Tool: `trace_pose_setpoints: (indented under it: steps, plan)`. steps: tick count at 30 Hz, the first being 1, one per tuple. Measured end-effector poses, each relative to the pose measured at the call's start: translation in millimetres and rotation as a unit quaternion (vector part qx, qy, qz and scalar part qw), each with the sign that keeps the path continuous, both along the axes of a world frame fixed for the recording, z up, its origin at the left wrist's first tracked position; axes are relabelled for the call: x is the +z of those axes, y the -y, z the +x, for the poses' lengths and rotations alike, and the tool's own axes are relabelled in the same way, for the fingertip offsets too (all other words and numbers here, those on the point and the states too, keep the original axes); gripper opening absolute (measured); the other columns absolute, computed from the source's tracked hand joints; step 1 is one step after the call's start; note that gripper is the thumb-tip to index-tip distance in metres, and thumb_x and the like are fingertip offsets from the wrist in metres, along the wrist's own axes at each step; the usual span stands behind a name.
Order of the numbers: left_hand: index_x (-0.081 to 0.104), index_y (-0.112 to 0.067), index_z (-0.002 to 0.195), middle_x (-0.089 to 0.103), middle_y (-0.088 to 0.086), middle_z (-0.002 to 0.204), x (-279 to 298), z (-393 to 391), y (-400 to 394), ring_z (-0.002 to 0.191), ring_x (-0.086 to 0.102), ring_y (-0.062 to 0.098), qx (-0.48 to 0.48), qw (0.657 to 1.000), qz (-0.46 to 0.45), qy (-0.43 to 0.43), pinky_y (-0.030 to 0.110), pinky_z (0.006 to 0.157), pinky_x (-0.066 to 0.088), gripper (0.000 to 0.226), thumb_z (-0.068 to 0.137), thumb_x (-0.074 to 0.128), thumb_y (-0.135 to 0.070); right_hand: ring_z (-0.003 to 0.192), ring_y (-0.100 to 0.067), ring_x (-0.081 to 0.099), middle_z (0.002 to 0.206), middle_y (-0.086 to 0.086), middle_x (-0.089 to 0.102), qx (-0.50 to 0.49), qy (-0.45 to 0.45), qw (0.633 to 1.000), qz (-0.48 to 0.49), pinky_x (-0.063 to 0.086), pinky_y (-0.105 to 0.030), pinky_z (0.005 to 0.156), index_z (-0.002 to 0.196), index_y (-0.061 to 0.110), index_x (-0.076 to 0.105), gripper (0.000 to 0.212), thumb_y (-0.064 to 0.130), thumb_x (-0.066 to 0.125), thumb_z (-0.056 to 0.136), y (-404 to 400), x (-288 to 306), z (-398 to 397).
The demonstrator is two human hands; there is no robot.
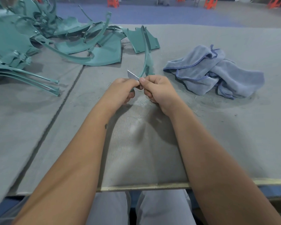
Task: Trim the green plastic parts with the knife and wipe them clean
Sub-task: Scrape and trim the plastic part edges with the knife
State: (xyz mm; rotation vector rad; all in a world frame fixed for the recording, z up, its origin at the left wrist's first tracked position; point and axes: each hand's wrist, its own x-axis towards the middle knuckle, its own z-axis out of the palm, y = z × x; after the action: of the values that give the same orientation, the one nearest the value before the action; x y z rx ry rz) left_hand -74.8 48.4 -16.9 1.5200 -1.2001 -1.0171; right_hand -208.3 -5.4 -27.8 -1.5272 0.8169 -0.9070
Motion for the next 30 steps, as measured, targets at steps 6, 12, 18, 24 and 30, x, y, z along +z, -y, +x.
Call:
trace_pose_setpoints:
  steps: [6,12,18,24,30]
  plan:
    - [0.066,-0.022,0.083,0.033,-0.006,0.052,0,2,-3,0.042,0.024,0.006,-0.019,0.999,-0.023,0.009,0.018,0.039,0.018,0.021,0.098,0.054,-0.031,0.035,-0.001,0.035,0.038,0.013,0.042,-0.052,0.0,0.998,-0.019,0.028,-0.009,0.04,0.072,0.008,0.061,0.025,0.014,0.056,0.096,-2,-1,3]
    - [0.07,-0.027,0.078,0.037,-0.014,0.045,-6,1,0,0.04,0.03,0.004,0.008,0.997,-0.055,0.06,0.016,0.039,0.026,0.028,0.094,0.058,-0.046,0.037,0.004,0.045,0.037,0.017,0.048,-0.063,0.009,0.997,-0.039,0.033,-0.007,0.043,0.07,0.009,0.06,0.027,0.008,0.055,0.096,-4,0,3]
    - [0.07,-0.03,0.072,0.037,-0.014,0.041,-7,-3,0,0.039,0.031,0.002,0.023,0.993,-0.087,0.081,0.015,0.039,0.026,0.027,0.093,0.061,-0.044,0.037,0.005,0.045,0.036,0.018,0.047,-0.083,-0.002,0.995,-0.062,0.032,-0.006,0.043,0.067,0.013,0.062,0.029,0.009,0.057,0.095,-5,1,1]
    - [0.069,-0.031,0.067,0.039,-0.009,0.045,-8,-4,2,0.048,0.034,0.008,0.059,0.983,-0.112,0.131,0.027,0.054,0.029,0.029,0.089,0.063,-0.048,0.037,0.001,0.036,0.037,0.016,0.044,-0.11,-0.004,0.992,-0.067,0.028,-0.01,0.044,0.061,0.021,0.06,0.034,0.014,0.059,0.094,-4,2,2]
    - [0.064,0.004,0.077,0.029,-0.004,0.046,-12,-6,5,0.045,0.025,0.012,0.124,0.965,-0.104,0.206,0.03,0.053,0.022,0.071,0.083,0.058,-0.066,0.04,0.0,0.038,0.038,0.016,0.045,-0.145,-0.004,0.987,-0.063,0.032,-0.018,0.049,0.06,0.022,0.059,0.033,0.02,0.06,0.093,-1,3,1]
